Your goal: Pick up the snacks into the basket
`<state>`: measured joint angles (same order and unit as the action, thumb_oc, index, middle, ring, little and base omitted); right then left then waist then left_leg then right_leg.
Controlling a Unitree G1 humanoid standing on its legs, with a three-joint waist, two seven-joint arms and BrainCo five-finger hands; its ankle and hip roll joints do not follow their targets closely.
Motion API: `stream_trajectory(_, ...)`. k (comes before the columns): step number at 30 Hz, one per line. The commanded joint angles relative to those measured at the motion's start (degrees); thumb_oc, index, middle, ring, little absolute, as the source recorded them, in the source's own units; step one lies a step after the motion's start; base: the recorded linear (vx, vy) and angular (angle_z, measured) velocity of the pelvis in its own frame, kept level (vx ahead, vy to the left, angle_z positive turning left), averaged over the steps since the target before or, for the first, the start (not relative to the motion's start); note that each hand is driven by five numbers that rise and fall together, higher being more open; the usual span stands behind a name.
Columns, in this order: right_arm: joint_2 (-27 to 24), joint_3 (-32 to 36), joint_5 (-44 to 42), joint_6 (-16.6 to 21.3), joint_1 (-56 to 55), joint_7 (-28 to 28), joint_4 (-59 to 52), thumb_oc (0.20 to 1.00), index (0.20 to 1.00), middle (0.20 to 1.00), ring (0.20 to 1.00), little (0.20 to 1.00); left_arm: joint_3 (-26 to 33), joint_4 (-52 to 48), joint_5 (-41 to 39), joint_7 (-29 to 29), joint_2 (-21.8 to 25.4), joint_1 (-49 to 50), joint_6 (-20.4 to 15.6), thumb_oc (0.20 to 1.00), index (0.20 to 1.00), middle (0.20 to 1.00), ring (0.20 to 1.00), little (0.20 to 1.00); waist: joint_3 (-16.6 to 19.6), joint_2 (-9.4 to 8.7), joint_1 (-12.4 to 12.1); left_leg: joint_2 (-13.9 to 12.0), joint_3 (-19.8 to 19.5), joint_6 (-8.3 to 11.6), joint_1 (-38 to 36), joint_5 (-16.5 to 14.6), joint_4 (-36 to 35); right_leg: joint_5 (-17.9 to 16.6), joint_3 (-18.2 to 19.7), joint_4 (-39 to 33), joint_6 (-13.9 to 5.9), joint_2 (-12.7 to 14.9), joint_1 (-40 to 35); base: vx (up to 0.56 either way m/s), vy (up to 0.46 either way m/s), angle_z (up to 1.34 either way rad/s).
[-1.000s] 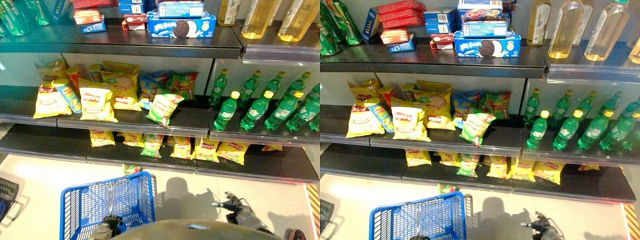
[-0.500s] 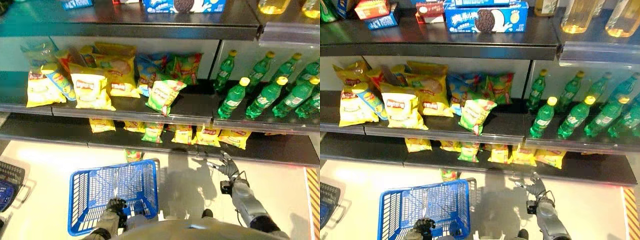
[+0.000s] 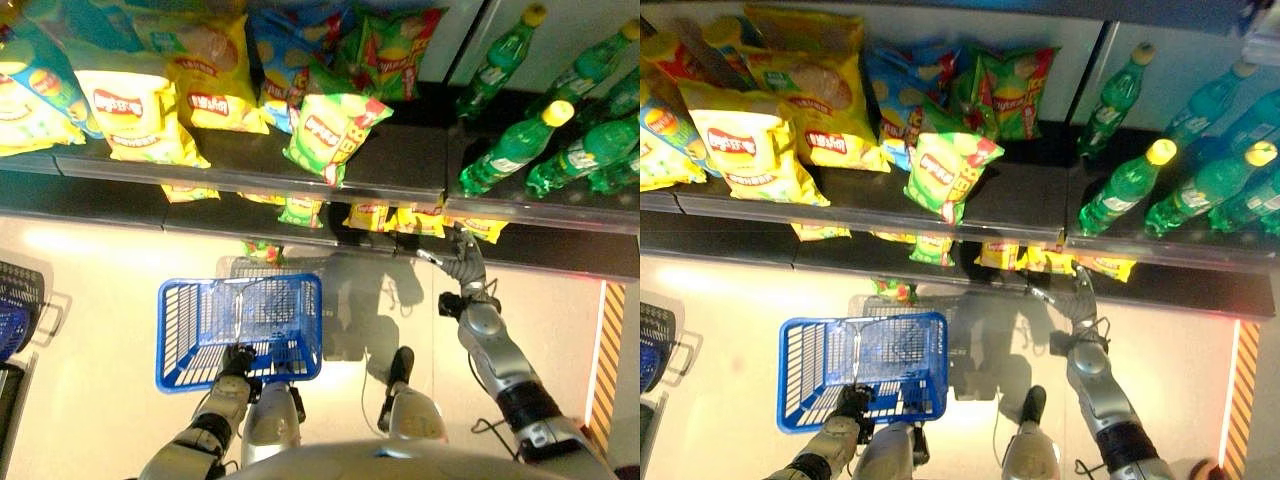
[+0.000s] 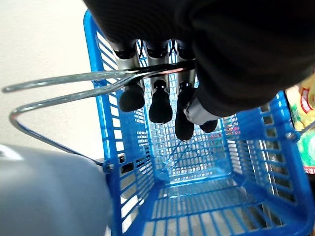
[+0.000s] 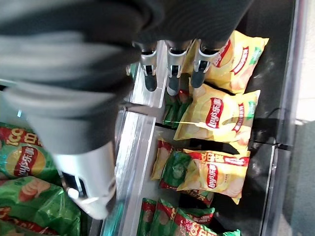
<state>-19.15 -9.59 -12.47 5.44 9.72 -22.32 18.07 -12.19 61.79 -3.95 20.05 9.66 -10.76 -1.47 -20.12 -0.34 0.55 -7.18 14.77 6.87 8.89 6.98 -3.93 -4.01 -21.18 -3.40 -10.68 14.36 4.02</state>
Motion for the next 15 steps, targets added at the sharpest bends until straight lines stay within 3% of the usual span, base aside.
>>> stream_trajectory(1, -0.51, 2.25, -0.23, 3.56, 3.71, -3.13, -5.02, 1.0, 1.0, 1.0, 1.0, 1.0, -2.15, 1.87, 2.87, 2.11, -0.65, -0.81, 0.49, 0.2, 0.2, 0.2, 0.2, 0.2, -2.51, -1.91, -1.14, 1.38, -3.25, -2.45, 3.06, -0.39, 1.31, -3.34, 2.36, 5.6, 0.0, 2.41, 6.1, -0.07, 0.02, 0.08)
stream_trajectory(9, -2.95, 5.6, -0.17, 2.97, 10.45, -7.66, -7.48, 1.0, 1.0, 1.0, 1.0, 1.0, -2.25, -0.27, 2.36, 3.22, 0.35, -2.04, 1.33, 0.2, 0.2, 0.2, 0.2, 0.2, -6.29, -1.8, -2.09, 2.07, -4.21, -2.97, 8.84, -0.71, 4.16, -2.4, 2.07, 10.21, 0.23, 3.78, 11.44, -0.03, 0.018, 0.07)
stream_trajectory(15, -2.51, 6.61, -0.22, 3.02, 11.11, -9.24, -8.39, 1.0, 1.0, 1.0, 1.0, 1.0, -1.68, -0.5, 1.67, 3.48, 0.45, -1.88, 1.89, 0.2, 0.2, 0.2, 0.2, 0.2, -7.51, -2.29, -2.53, 2.21, -4.02, -2.99, 7.92, -0.7, 2.96, -2.5, 1.54, 9.0, 0.08, 3.46, 10.78, 0.01, 0.01, 0.05)
